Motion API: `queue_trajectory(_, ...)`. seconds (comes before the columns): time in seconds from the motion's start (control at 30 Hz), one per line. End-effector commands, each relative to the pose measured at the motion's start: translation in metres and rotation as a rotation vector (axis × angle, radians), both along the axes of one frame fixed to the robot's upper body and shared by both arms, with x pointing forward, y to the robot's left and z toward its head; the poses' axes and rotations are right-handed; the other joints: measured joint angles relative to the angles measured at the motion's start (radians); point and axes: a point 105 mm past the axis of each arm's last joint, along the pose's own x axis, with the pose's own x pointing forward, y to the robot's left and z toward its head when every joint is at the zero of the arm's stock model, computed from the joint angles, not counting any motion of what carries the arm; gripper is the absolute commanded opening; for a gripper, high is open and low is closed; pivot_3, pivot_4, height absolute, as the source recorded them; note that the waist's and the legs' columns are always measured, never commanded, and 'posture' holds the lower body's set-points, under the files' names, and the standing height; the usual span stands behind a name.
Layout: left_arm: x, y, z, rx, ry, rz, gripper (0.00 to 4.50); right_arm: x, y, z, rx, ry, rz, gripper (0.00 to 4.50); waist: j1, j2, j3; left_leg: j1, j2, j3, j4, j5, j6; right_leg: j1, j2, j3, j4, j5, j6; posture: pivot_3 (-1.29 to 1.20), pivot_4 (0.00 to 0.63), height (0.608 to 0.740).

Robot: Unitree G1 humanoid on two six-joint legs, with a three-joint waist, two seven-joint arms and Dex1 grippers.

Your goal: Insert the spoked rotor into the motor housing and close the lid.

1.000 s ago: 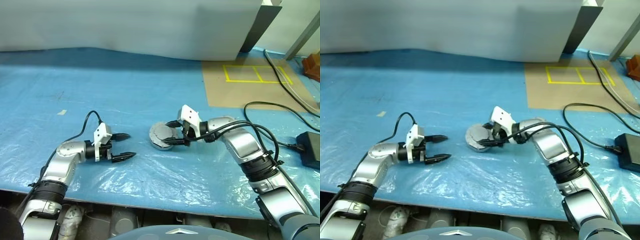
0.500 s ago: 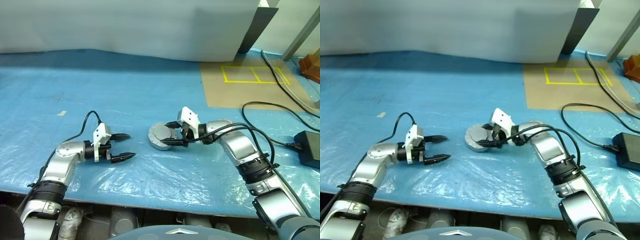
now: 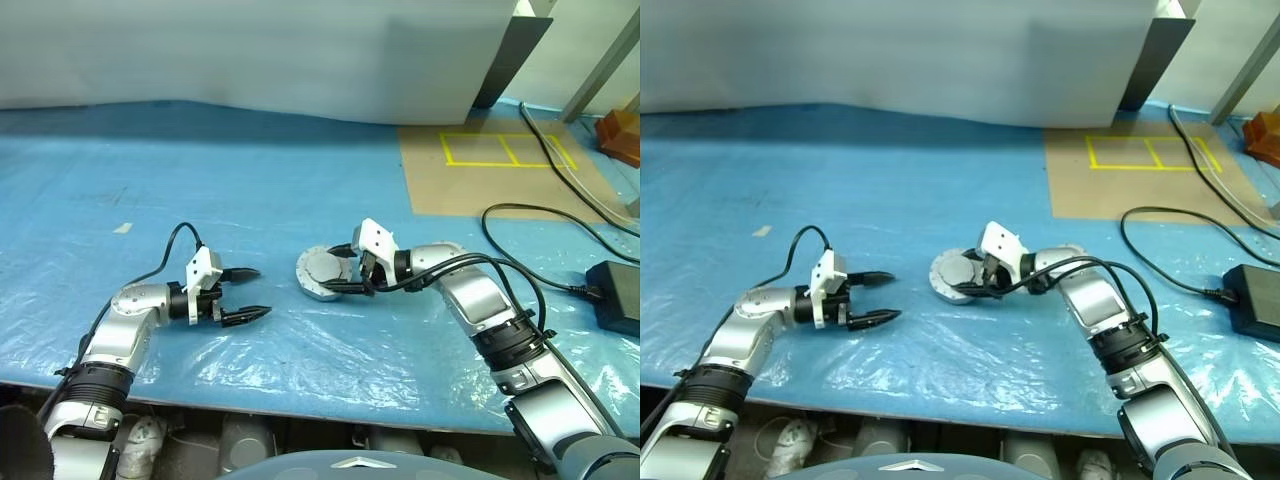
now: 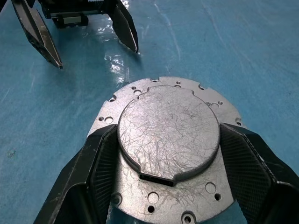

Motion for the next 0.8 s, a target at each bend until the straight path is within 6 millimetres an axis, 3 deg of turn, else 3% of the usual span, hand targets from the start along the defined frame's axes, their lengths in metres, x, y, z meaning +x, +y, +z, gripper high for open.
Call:
queue_trajectory(0.03, 0.013, -0.001, 0.025, -0.061, -0.086, 0.046, 4.50, -0.011, -0.023, -0.054, -0.196, 0.105, -0.042, 2.98, 0.000, -0.001, -0.001, 0.002, 0.000, 0.000, -0.001, 0.000, 0.000, 0.002, 0.000, 0.000, -0.001, 0.000, 0.000, 0.00, 0.150, 0.740)
queue_trajectory(0.13, 0.041, -0.029, 0.063, -0.170, -0.181, 0.135, 4.50, -0.002, -0.015, -0.040, -0.075, 0.151, -0.115, 2.98, 0.006, -0.003, -0.003, 0.006, -0.001, 0.000, -0.004, 0.000, 0.001, 0.005, 0.000, 0.000, -0.003, 0.000, 0.000, 0.00, 0.150, 0.740)
queue_trajectory(0.27, 0.042, -0.056, 0.089, -0.231, -0.193, 0.095, 4.50, 0.004, -0.019, -0.044, -0.083, 0.168, -0.175, 2.98, -0.008, -0.006, -0.005, 0.005, -0.001, 0.000, -0.004, 0.000, 0.001, 0.005, 0.000, 0.000, -0.004, 0.000, 0.000, 0.00, 0.150, 0.740)
queue_trajectory(0.4, 0.036, -0.066, 0.087, -0.205, -0.174, 0.061, 4.50, -0.007, -0.029, -0.059, -0.161, 0.167, -0.144, 2.98, -0.020, 0.002, -0.012, 0.006, -0.001, 0.000, -0.009, 0.000, 0.001, 0.006, 0.000, 0.000, -0.008, 0.000, 0.000, 0.00, 0.150, 0.740)
queue_trajectory(0.5, 0.034, -0.066, 0.083, -0.197, -0.154, 0.059, 4.50, -0.008, -0.034, -0.058, -0.145, 0.182, -0.155, 2.98, -0.019, 0.002, -0.014, 0.004, -0.001, 0.001, -0.009, 0.000, 0.001, 0.005, 0.000, 0.000, -0.012, 0.000, 0.000, 0.00, 0.150, 0.740)
queue_trajectory(0.8, 0.021, -0.061, 0.064, -0.148, -0.124, -0.011, 4.50, 0.006, -0.025, -0.005, 0.026, 0.116, -0.149, 2.98, 0.003, 0.001, -0.014, 0.000, -0.002, 0.000, -0.008, 0.000, 0.001, 0.001, -0.001, -0.001, -0.013, 0.000, 0.001, 0.00, 0.150, 0.740)
